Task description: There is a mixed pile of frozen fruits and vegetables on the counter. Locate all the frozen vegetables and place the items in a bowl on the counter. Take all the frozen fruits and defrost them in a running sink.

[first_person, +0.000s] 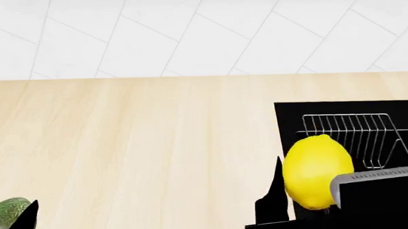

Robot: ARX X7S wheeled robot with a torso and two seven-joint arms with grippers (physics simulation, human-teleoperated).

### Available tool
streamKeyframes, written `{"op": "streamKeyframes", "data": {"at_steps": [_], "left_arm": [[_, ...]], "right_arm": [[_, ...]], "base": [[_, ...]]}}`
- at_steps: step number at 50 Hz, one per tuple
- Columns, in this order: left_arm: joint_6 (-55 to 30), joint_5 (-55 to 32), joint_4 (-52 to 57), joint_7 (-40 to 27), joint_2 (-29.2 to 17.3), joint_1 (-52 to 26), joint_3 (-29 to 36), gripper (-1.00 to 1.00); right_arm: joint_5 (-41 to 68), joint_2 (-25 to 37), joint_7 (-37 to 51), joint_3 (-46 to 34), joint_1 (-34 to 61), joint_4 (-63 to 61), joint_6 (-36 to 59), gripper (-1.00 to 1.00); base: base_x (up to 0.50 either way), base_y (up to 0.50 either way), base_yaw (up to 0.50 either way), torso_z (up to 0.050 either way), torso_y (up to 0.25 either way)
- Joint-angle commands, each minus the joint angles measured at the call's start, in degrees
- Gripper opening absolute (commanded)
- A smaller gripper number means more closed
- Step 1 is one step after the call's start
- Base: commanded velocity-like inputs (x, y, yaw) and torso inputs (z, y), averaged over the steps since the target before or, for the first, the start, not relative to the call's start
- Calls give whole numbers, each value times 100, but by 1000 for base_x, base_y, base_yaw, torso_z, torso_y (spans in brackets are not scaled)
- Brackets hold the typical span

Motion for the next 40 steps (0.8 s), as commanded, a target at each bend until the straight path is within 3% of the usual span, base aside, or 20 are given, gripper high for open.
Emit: {"op": "streamKeyframes", "data": {"at_steps": [1, 8, 20, 40], "left_arm": [[391, 270, -50, -511, 33, 60, -122, -100], [485, 278, -78, -455, -76, 101, -127, -100], [242, 162, 39, -510, 5, -50, -198, -100], [264, 358, 99, -551, 50, 77, -146, -100]], "right_arm": [[-151, 798, 563, 964, -1171, -1443, -153, -100], [146, 949, 677, 1240, -1399, -1451, -298, -100], [369, 1151, 809, 1417, -1573, -1434, -401, -100], [438, 1329, 930, 1625, -1772, -1515, -631, -100]], "base": [[0, 0, 0, 0, 0], [-82, 0, 0, 0, 0], [-432, -40, 0, 0, 0], [1, -482, 0, 0, 0]]}}
